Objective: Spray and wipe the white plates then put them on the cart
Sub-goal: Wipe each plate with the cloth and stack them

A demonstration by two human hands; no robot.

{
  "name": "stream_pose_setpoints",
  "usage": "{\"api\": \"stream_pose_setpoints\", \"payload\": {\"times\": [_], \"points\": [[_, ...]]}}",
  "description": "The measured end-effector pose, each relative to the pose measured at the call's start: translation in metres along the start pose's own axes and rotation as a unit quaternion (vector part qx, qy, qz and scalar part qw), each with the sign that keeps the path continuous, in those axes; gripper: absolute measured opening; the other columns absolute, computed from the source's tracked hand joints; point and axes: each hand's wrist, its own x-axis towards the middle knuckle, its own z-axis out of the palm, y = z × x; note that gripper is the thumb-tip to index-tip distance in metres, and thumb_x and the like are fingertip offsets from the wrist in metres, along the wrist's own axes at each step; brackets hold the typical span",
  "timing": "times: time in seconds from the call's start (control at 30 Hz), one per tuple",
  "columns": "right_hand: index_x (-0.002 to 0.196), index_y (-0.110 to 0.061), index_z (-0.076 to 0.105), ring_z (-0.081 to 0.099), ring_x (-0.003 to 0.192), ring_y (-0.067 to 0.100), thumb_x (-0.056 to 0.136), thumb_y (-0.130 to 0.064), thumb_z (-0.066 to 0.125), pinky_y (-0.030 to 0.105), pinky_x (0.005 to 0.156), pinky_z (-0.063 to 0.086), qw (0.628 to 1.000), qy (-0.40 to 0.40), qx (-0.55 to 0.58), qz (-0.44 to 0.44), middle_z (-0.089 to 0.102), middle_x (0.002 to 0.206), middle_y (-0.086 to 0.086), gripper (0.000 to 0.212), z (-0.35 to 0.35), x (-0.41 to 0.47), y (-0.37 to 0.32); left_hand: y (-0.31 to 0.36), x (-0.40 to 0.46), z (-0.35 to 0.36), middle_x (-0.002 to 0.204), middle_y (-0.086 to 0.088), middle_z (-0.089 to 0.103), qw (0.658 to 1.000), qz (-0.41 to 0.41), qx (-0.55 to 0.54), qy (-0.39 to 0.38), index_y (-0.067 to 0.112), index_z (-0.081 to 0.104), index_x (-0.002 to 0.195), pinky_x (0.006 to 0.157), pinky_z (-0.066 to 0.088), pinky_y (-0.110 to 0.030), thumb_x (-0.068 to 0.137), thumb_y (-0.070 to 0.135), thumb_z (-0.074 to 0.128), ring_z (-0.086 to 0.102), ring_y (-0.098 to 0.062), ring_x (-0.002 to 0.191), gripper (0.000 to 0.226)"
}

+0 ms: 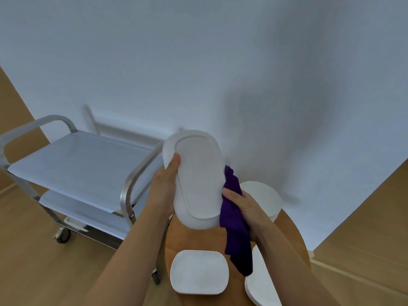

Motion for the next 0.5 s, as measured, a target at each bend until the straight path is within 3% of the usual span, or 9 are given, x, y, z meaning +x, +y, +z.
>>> {"api": "stream_pose_setpoints", "payload": {"times": [0.1, 0.17, 0.27, 0.3, 0.37, 0.5], "points": [[0.106, -0.013, 0.064, 0.071, 0.074, 0.018, 0.065, -0.028, 0.073, 0.027, 0.057, 0.055, 0.998, 0.038, 0.043, 0.029, 0.074, 0.090, 0.005, 0.045, -0.005, 0.001, 0.006, -0.005, 0.004, 0.009, 0.085, -0.002, 0.076, 1.000, 0.001, -0.013, 0.017, 0.020, 0.070, 0.090, 0.069, 0.058, -0.034, 0.077, 0.053, 0.060, 0.072, -0.021, 0.082, 0.037], [0.103, -0.011, 0.065, 0.070, 0.074, 0.020, 0.066, -0.022, 0.071, 0.031, 0.061, 0.056, 0.996, 0.049, 0.075, 0.026, 0.073, 0.088, 0.007, 0.039, -0.011, 0.002, 0.002, -0.004, 0.006, 0.007, 0.090, -0.001, 0.076, 0.999, 0.007, -0.019, -0.041, 0.017, 0.067, 0.103, 0.061, 0.057, -0.027, 0.077, 0.052, 0.062, 0.072, -0.016, 0.082, 0.045], [0.099, -0.007, 0.068, 0.068, 0.077, 0.025, 0.068, -0.012, 0.072, 0.033, 0.069, 0.055, 0.999, -0.004, 0.033, -0.005, 0.071, 0.091, 0.013, 0.031, -0.027, -0.002, -0.019, 0.013, 0.013, -0.022, 0.116, -0.010, 0.069, 0.974, -0.066, -0.129, -0.173, 0.012, 0.063, 0.123, 0.079, 0.058, -0.040, 0.059, 0.062, 0.078, 0.067, -0.026, 0.104, 0.083], [0.099, -0.006, 0.069, 0.068, 0.079, 0.027, 0.068, -0.009, 0.072, 0.033, 0.069, 0.055, 0.999, -0.030, -0.008, -0.015, 0.070, 0.093, 0.016, 0.031, -0.032, -0.003, -0.029, 0.019, 0.014, -0.030, 0.121, -0.013, 0.066, 0.958, -0.105, -0.151, -0.218, 0.012, 0.066, 0.122, 0.085, 0.056, -0.044, 0.053, 0.066, 0.079, 0.065, -0.030, 0.108, 0.090], [0.101, -0.005, 0.069, 0.067, 0.084, 0.031, 0.068, -0.010, 0.073, 0.035, 0.070, 0.055, 0.991, -0.071, -0.113, -0.017, 0.069, 0.100, 0.019, 0.034, -0.040, -0.006, -0.049, 0.020, 0.018, -0.041, 0.114, -0.015, 0.069, 0.945, -0.146, -0.124, -0.266, 0.012, 0.073, 0.111, 0.080, 0.057, -0.044, 0.046, 0.066, 0.083, 0.067, -0.031, 0.102, 0.085], [0.103, -0.010, 0.068, 0.069, 0.086, 0.029, 0.068, -0.014, 0.079, 0.032, 0.068, 0.055, 0.973, -0.065, -0.220, -0.018, 0.071, 0.100, 0.014, 0.037, -0.039, -0.001, -0.071, 0.013, 0.020, -0.043, 0.092, -0.013, 0.074, 0.957, -0.157, -0.042, -0.240, 0.012, 0.079, 0.091, 0.064, 0.058, -0.036, 0.035, 0.040, 0.097, 0.072, -0.027, 0.081, 0.065]]}}
